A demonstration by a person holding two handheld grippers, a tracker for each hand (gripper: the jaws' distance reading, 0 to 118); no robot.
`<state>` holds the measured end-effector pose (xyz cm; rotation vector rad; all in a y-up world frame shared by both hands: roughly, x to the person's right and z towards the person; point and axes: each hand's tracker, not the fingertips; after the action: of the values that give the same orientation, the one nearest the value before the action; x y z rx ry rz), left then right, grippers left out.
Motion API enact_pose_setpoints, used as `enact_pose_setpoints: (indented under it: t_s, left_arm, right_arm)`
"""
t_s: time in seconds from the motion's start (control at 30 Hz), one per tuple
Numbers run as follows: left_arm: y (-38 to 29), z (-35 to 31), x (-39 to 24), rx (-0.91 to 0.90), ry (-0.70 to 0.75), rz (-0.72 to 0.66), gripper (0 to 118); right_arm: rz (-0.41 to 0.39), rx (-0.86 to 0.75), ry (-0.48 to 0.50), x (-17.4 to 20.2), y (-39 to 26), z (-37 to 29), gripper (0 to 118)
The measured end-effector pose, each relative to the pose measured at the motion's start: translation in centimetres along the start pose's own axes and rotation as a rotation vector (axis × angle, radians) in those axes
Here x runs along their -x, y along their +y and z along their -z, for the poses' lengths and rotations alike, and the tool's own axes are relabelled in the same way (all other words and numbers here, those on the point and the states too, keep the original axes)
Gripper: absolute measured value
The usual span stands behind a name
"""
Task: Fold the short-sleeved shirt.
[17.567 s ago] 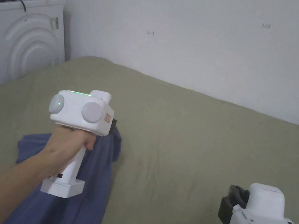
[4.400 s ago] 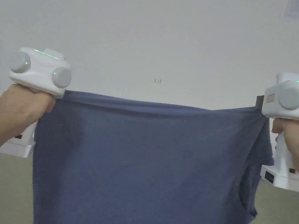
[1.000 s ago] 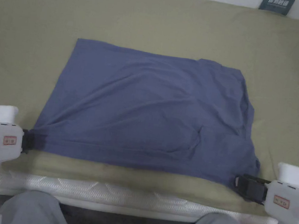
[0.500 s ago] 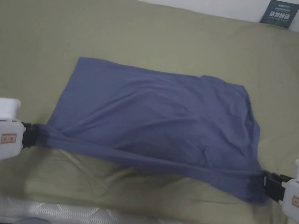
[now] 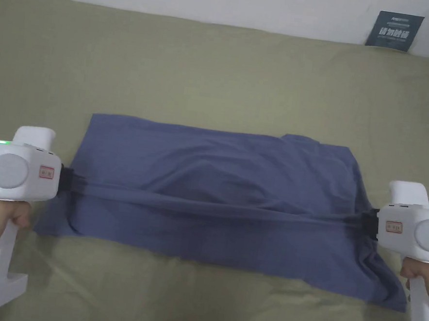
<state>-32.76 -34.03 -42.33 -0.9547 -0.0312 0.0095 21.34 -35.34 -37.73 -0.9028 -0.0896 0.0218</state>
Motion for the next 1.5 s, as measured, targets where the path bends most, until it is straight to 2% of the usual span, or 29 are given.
enact_pose_setpoints:
  t_s: [0.1,0.33,0.47,0.6,0.63,0.67,0.7,0.73,0.77,0.8,0.87,0.9,0.93,0.97,1.0,1.03,1.07,1.13,1.2,1.3,1.33,1.37,1.4,1.43,1.47,1.5]
  left_arm:
    - [0.2,1.8,0.2,0.030,0.008,-0.015,4]
    - [0.9,3.1,0.1,0.041,0.019,-0.020,4]
    - [1.1,3.9,0.0,0.057,0.019,-0.006,4]
    - [1.2,3.7,0.3,0.043,-0.010,-0.073,4]
    - [1.2,3.6,0.3,0.043,-0.010,-0.073,12]
    - [1.1,3.5,0.4,0.033,-0.012,-0.069,40]
    - [0.9,3.3,0.6,0.016,-0.019,-0.054,95]
    - [0.8,3.2,0.7,0.023,-0.009,-0.049,118]
    - [0.5,2.2,0.6,-0.029,0.010,-0.037,117]
    - [0.7,1.6,1.1,-0.060,0.032,-0.041,110]
    - [0.4,0.3,1.8,-0.061,0.018,-0.071,107]
    - [0.2,-0.4,2.1,-0.070,0.018,-0.082,97]
    - [-0.3,-0.9,2.4,-0.081,0.024,-0.085,80]
    - [-0.7,-1.6,2.5,-0.088,0.031,-0.075,54]
    - [-1.2,-2.0,2.6,-0.098,0.050,-0.064,16]
    - [-1.7,-2.4,2.6,-0.101,0.059,-0.050,6]
    - [-2.3,-2.7,2.6,-0.095,0.062,-0.049,5]
    - [-3.1,-2.9,2.7,-0.056,0.017,-0.048,5]
    - [-3.9,-2.9,2.1,-0.041,0.016,-0.040,5]
    - [-4.5,-2.3,1.2,0.019,-0.013,-0.028,10]
    - [-4.6,-1.8,1.0,0.039,-0.024,-0.036,25]
    - [-4.8,-1.2,0.7,0.053,-0.018,-0.039,68]
    - [-5.0,-0.7,0.4,0.052,-0.010,-0.034,118]
    - [-5.2,-0.6,0.5,-0.004,0.020,-0.011,116]
    - [-5.6,-0.4,-0.1,0.006,0.044,-0.008,110]
    - [-5.8,0.1,-0.2,0.001,0.049,0.004,109]
  right_arm:
    - [-0.025,0.023,-0.014,0.7,1.0,2.1,10]
    - [-0.011,0.040,-0.021,1.2,2.2,3.9,10]
    - [-0.042,0.068,-0.036,1.2,1.9,4.5,10]
    - [-0.005,0.068,-0.031,1.0,2.0,4.4,10]
    - [-0.003,0.069,-0.026,0.9,2.0,4.3,11]
    - [0.001,0.064,-0.028,0.9,1.9,4.2,25]
    - [0.027,0.050,-0.022,0.6,1.9,4.1,78]
    - [0.032,0.067,-0.026,0.3,1.8,4.0,115]
    - [0.061,0.081,0.004,-0.2,1.5,3.6,114]
    - [0.080,0.010,0.017,0.0,1.3,2.0,104]
    - [0.097,0.006,-0.002,0.2,1.0,0.0,104]
    - [0.111,-0.020,0.010,0.1,0.5,-1.1,103]
    - [0.120,-0.040,0.018,0.1,-0.1,-2.2,99]
    - [0.123,-0.048,0.015,-0.6,-1.1,-2.1,87]
    - [0.123,-0.054,0.021,-0.8,-1.7,-2.7,54]
    - [0.137,-0.076,0.031,-1.0,-2.4,-3.6,24]
    - [0.150,-0.087,0.047,-1.0,-3.0,-4.1,15]
    - [0.160,-0.080,0.063,-1.1,-4.2,-4.7,14]
    - [0.139,-0.055,0.075,-0.9,-5.1,-5.0,13]
    - [0.111,-0.053,0.056,-0.5,-6.1,-5.1,13]
    - [0.115,-0.049,0.061,-0.6,-6.3,-5.2,13]
    - [0.127,-0.046,0.059,-0.7,-6.5,-5.2,13]
    - [0.130,-0.045,0.056,-0.7,-6.7,-5.2,13]
    - [0.131,-0.043,0.059,-0.8,-6.8,-5.3,13]
    - [0.131,-0.041,0.059,-0.9,-6.9,-5.4,13]
    - [0.130,-0.037,0.058,-1.0,-6.9,-5.3,13]
